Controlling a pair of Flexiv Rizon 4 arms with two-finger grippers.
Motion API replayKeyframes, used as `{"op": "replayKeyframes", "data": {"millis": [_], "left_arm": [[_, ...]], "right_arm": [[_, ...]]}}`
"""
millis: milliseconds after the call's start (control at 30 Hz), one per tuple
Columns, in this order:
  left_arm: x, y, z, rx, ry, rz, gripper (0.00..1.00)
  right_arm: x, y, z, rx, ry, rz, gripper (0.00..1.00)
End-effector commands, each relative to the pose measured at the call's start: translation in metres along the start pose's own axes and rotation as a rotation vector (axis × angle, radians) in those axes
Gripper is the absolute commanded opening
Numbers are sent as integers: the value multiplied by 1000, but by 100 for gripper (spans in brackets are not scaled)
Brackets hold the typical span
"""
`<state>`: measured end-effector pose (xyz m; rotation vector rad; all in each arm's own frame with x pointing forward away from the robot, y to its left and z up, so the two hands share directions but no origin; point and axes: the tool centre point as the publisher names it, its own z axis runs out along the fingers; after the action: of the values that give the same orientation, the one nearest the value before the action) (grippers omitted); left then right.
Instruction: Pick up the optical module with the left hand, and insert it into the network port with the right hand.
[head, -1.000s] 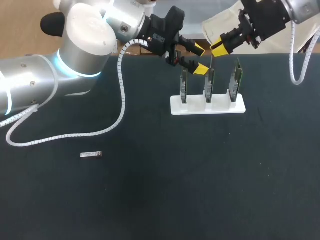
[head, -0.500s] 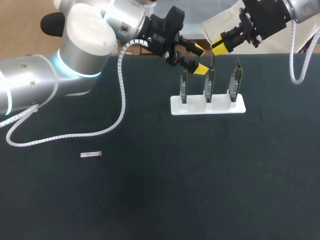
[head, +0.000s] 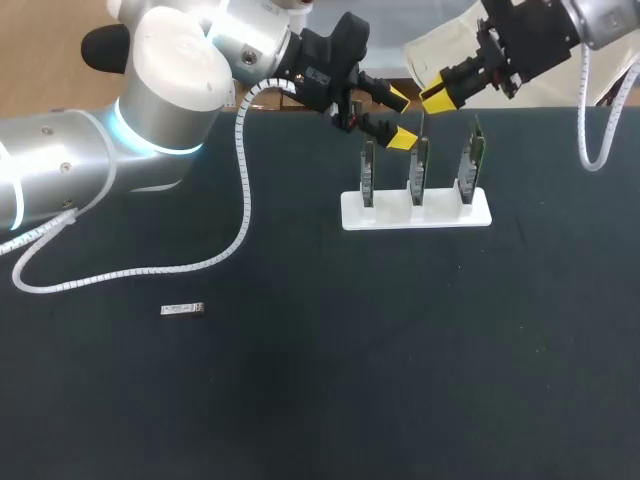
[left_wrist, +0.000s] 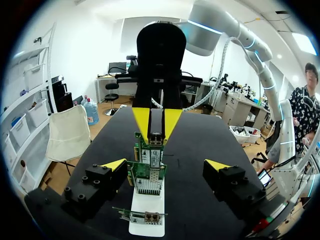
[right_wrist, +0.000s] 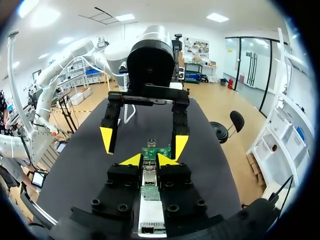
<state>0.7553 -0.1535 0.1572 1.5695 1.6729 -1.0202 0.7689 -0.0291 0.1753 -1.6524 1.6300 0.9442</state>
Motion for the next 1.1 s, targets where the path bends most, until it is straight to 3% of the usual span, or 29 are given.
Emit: {"op": "replayKeyframes", "data": {"millis": [33, 1100], "left_arm": [[-1, 1, 0, 2, 5, -2, 100], [-1, 1, 0, 2, 5, -2, 100]], "right_arm": [[0, 0, 1, 3, 4, -1, 0], [12, -4, 7, -1, 25, 19, 0]]}}
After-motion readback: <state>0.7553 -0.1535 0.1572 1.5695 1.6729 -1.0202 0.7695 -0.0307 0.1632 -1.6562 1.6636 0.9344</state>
